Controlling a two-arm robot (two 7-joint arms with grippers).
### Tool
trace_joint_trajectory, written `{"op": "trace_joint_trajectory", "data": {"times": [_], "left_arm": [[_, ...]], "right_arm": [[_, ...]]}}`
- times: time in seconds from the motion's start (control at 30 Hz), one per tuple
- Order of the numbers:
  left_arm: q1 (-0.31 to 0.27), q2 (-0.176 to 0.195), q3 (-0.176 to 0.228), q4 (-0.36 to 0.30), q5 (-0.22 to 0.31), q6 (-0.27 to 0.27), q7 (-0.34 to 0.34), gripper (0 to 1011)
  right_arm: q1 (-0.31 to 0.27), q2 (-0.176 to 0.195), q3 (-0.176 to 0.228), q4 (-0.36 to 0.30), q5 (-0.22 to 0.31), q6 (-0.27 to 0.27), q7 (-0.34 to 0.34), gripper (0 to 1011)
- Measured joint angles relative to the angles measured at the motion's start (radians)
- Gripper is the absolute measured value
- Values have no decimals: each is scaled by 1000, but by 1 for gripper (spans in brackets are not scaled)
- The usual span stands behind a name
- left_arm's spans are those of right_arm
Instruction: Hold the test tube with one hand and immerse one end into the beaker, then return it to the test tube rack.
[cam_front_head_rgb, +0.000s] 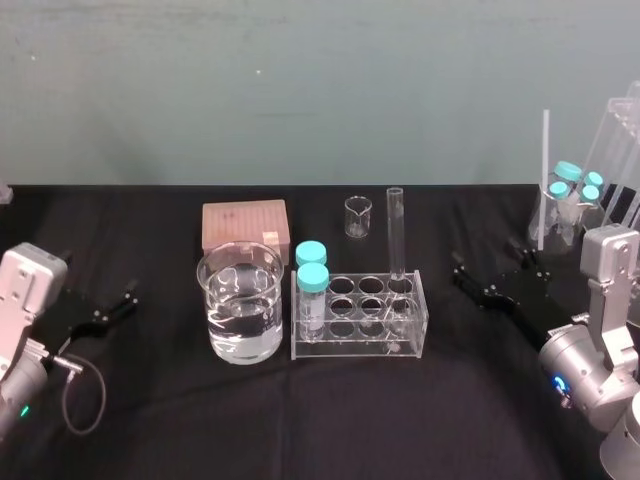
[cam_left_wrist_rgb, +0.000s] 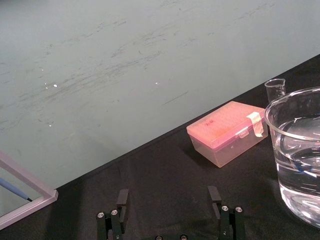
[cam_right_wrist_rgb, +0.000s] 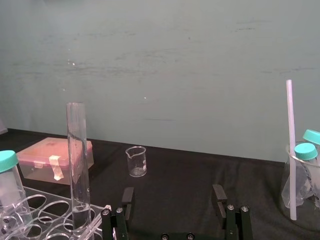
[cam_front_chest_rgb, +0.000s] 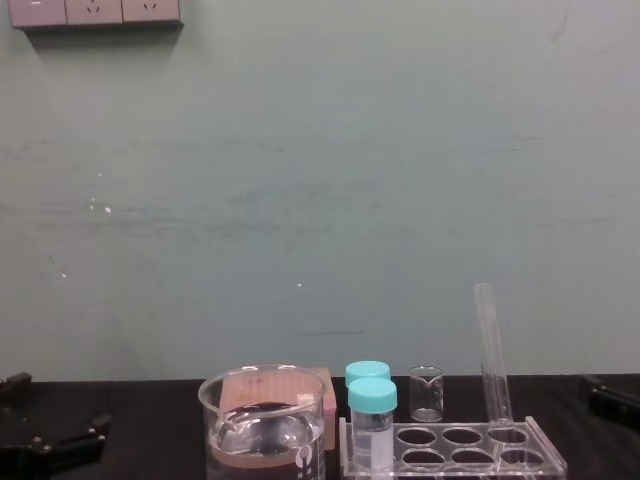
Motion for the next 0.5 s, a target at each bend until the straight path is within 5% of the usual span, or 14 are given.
{"op": "trace_joint_trajectory", "data": {"times": [0.5], "left_arm": [[0, 0, 0, 0, 0, 0, 0, 1000]], "right_arm": [[0, 1, 1, -3, 3, -7, 1, 1000]]}}
